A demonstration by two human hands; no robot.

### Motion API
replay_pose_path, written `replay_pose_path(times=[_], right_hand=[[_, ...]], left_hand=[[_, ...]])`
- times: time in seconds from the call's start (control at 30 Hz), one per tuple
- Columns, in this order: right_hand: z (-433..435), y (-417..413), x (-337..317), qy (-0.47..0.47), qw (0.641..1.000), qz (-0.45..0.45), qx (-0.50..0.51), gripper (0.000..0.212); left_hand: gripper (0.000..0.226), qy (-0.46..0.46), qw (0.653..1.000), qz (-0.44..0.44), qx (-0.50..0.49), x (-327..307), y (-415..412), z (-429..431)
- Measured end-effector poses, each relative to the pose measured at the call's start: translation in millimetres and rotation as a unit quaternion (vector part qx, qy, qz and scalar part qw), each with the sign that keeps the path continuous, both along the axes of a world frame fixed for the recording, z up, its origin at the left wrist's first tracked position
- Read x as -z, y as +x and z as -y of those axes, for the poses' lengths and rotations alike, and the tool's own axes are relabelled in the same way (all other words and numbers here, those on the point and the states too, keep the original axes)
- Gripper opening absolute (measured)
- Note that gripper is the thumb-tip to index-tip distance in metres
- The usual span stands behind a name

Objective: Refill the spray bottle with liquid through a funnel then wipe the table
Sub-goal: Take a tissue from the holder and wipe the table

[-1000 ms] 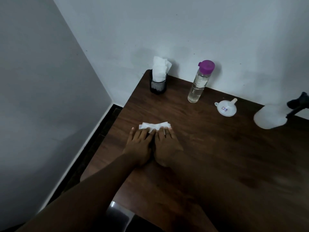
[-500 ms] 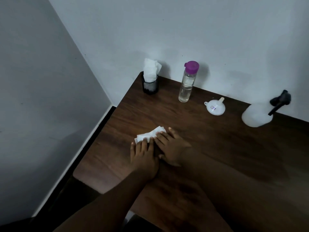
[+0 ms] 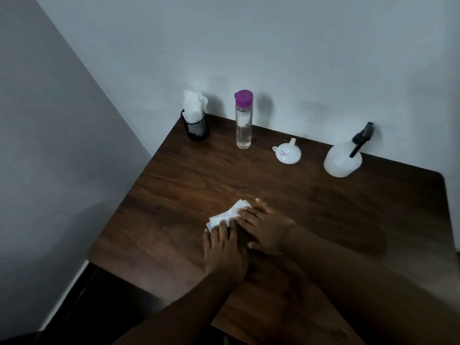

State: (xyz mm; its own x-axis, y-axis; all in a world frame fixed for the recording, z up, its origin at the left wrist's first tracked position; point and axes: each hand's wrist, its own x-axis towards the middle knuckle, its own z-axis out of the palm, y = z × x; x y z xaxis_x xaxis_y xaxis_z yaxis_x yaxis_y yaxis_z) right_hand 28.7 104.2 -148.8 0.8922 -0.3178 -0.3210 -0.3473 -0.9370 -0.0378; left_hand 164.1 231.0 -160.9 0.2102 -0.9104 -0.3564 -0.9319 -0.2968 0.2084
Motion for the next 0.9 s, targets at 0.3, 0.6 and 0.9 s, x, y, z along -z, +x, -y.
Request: replay_pose_path(times=[0.3, 0.6, 0.9], right_hand=[[-11.9, -79.2, 2.4, -0.008, 0.999, -0.026, 0.027, 0.074], [-20.2, -154.7, 3.7, -0.016, 0.997, -0.011, 0.068, 0.073], [-25.9, -230.0, 13.8, -0.025, 0.992, -0.020, 0.122, 0.073]], left_hand=[[0.088, -0.014, 0.999, -0.013, 0.026, -0.2, -75.5, -4.2], [0.087, -0.031, 0.998, -0.027, 0.056, 3.8, -140.9, -0.6], [0.088, -0.022, 0.994, -0.027, 0.105, -0.2, -206.7, 7.4]])
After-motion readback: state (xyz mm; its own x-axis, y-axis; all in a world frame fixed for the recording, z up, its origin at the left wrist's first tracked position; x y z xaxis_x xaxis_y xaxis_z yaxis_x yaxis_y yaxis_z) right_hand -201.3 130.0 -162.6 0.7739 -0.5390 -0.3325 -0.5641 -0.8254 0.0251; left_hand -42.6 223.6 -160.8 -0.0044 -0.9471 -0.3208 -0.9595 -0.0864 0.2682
